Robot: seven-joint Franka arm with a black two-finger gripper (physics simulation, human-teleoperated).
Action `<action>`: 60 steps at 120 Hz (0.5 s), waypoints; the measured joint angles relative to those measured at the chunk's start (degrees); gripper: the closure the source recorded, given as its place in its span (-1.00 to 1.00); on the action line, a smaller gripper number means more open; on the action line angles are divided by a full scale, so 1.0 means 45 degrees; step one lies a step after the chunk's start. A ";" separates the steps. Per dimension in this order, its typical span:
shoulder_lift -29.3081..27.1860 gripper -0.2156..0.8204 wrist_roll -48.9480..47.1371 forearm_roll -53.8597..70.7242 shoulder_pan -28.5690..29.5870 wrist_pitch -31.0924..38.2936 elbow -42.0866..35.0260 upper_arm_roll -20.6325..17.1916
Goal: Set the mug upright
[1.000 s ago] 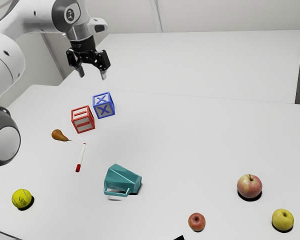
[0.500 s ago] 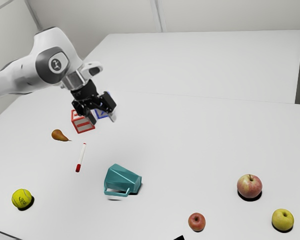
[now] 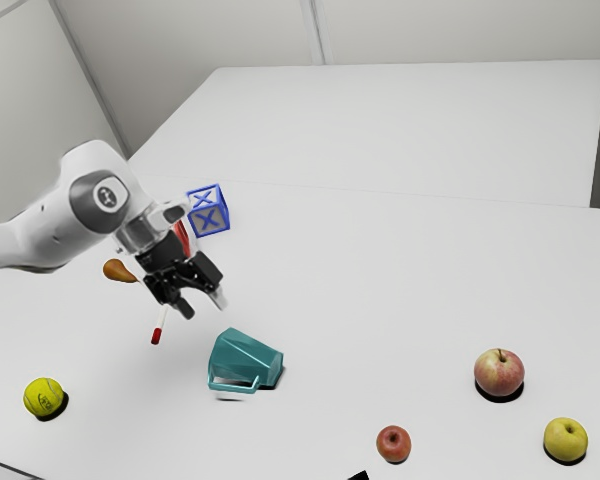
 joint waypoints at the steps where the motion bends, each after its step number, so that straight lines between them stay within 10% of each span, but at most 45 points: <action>1: 0.0040 -0.58 0.0067 -0.0055 0.0000 0.0005 -0.0010 0.0000; 60: 0.1930 -0.58 0.3583 -0.3114 0.0055 0.0210 -0.0316 0.0001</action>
